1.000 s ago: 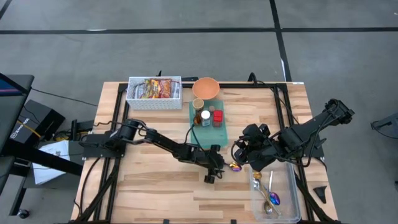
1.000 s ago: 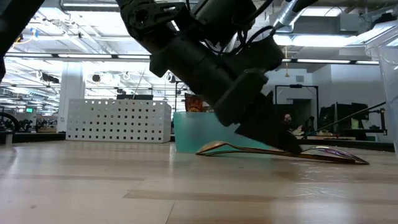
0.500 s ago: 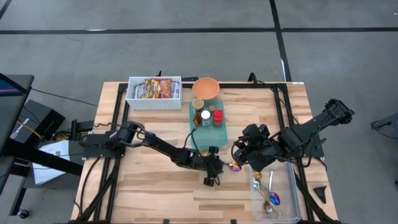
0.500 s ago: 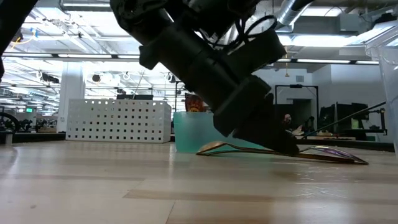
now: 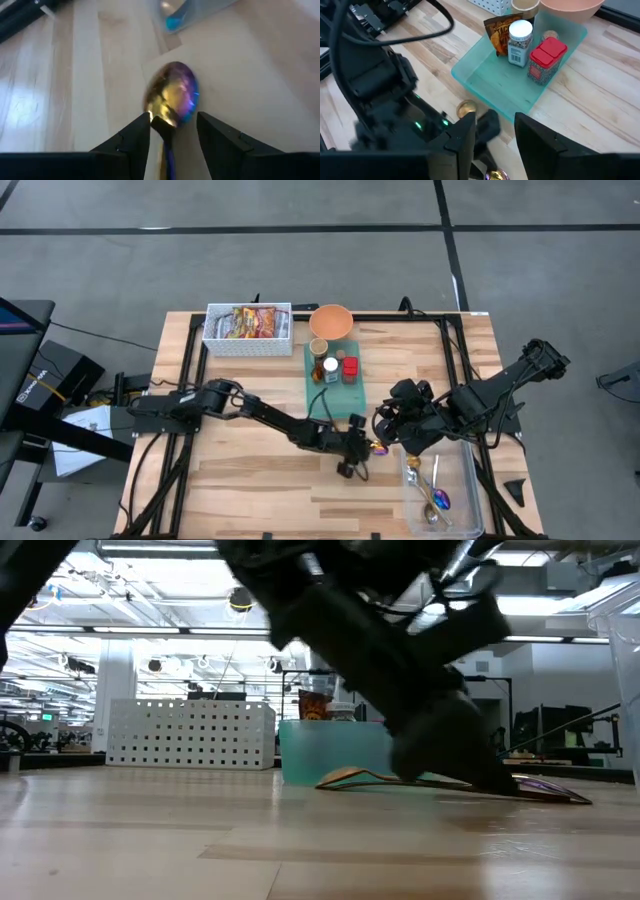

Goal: Pick & Place Food Item
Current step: Put the blue spoon into the transparent bin

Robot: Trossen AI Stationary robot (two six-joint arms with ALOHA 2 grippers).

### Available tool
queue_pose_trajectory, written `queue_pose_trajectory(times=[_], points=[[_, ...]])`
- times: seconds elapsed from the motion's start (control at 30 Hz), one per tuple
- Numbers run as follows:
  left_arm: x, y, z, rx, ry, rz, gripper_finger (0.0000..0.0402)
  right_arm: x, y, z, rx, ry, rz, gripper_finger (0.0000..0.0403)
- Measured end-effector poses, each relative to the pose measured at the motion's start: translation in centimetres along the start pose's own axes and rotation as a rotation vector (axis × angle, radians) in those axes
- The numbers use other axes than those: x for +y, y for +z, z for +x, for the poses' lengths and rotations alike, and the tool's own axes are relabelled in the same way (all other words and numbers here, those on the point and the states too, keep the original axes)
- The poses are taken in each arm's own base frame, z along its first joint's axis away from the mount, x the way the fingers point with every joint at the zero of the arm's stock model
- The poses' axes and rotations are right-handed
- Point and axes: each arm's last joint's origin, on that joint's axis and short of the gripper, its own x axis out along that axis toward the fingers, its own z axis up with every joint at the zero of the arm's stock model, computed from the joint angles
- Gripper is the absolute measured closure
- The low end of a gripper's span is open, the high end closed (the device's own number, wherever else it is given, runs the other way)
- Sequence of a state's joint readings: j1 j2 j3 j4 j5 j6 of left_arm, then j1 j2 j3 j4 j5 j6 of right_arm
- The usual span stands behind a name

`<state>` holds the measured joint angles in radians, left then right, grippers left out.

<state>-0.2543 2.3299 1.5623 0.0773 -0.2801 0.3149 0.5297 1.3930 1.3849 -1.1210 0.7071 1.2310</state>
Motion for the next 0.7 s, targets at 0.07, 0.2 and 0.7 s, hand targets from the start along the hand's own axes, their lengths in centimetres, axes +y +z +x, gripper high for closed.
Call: queue_pose_trajectory(times=[0.07, 0.2, 0.7], points=[[0.2, 0.5, 0.9, 0.038, 0.000, 0.007, 0.0247, 0.0, 0.0, 0.0, 0.000, 0.001, 0.003, 0.0269], [0.0, 0.9, 1.4, 0.099, -0.010, 0.008, 0.0247, 0.1, -0.1, -0.1, 0.002, 0.006, 0.013, 0.0269], [-1.7, 0.8, 0.9, 0.144, -0.058, -0.134, 0.0272, 0.2, -0.4, -0.3, 0.007, 0.015, 0.004, 0.0269]])
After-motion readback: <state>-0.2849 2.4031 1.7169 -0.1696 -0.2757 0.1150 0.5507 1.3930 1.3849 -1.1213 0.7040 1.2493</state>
